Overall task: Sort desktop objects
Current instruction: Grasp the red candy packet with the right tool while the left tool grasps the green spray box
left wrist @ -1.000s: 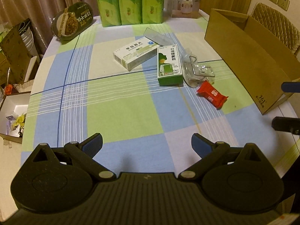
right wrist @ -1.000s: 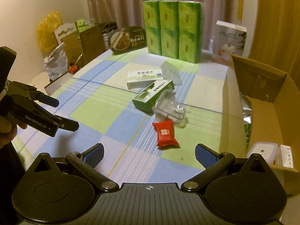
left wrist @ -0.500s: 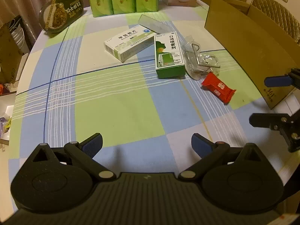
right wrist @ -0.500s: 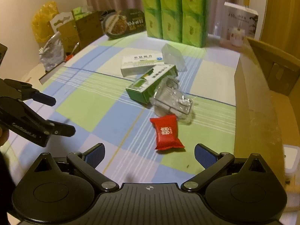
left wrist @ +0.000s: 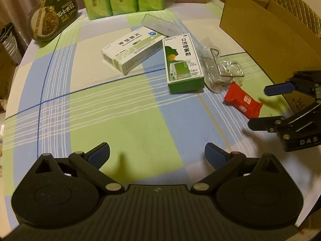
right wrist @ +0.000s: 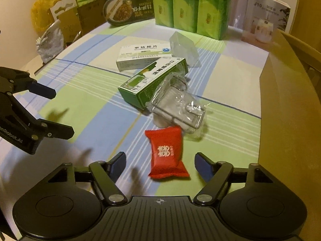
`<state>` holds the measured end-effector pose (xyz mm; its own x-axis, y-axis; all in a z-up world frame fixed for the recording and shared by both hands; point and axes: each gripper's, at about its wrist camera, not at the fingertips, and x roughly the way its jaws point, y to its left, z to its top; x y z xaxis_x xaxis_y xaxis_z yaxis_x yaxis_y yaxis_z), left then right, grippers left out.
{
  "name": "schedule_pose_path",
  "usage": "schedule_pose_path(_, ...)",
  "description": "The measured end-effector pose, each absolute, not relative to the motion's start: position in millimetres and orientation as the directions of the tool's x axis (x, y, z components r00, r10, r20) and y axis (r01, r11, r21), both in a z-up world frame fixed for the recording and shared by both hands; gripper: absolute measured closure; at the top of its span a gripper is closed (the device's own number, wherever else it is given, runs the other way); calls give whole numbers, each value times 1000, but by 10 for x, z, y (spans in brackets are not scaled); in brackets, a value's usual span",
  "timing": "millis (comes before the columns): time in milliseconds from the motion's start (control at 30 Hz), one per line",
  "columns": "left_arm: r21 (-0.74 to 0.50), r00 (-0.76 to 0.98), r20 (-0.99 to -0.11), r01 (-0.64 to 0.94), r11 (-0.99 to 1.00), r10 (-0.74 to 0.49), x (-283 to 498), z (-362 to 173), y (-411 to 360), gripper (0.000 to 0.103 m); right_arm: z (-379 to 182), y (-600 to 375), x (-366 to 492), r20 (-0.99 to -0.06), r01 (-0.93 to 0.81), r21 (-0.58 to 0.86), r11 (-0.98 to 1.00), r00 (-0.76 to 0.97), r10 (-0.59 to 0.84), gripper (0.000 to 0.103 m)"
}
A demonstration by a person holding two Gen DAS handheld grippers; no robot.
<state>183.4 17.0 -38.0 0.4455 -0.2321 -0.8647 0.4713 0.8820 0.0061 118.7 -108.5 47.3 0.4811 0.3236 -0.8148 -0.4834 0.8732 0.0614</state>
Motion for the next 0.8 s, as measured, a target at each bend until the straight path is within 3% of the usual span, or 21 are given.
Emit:
schedule_pose_path(233,-4,442,-863,482,876,-247,1967,-433,77,4,390,-1036,1333,-833,-510,35,860,461,307,44)
schedule_pose_path(567,-9,433,-862,508,861,-264,2090,-508,-40,4,337,-991,1358,-841,-527,-3,850,461,284,73)
schedule_pose_path(800,-31,443,-848,509,860,-292,2200,-495,-125,4,406,-993,1375,-830,-509,0,861,480,284,74)
